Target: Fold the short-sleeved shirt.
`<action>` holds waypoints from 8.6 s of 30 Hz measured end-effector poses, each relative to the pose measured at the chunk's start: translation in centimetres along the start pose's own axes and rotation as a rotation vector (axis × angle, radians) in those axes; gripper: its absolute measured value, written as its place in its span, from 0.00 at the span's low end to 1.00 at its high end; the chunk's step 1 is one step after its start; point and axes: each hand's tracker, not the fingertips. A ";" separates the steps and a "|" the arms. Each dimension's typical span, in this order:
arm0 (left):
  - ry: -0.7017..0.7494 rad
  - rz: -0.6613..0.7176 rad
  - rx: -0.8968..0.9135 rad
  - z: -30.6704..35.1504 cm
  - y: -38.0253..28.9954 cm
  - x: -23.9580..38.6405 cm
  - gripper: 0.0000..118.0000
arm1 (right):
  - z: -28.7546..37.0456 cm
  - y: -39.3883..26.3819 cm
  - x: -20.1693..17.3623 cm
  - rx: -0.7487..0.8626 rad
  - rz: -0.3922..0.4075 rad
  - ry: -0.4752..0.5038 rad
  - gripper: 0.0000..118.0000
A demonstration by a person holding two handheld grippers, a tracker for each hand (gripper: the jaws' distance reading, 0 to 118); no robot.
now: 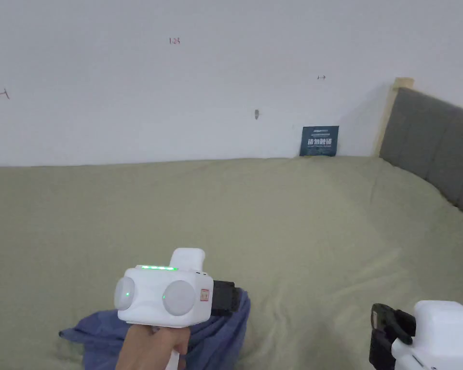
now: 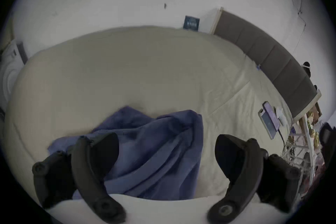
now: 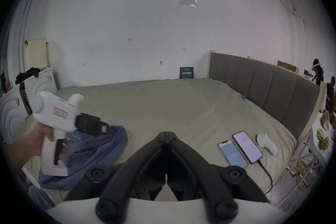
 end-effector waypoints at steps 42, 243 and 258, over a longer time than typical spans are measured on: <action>0.395 0.281 -0.190 12.1 -16.8 -26.3 0.99 | 1.3 -2.7 -11.1 -0.031 0.138 0.198 0.01; 0.243 0.266 -0.185 13.3 -21.7 -20.7 0.01 | -5.5 -5.0 -3.3 -0.310 0.048 0.149 0.02; 0.189 0.331 -0.196 12.7 -22.1 -22.2 0.02 | -32.2 -2.0 -10.1 -0.613 0.179 0.211 0.70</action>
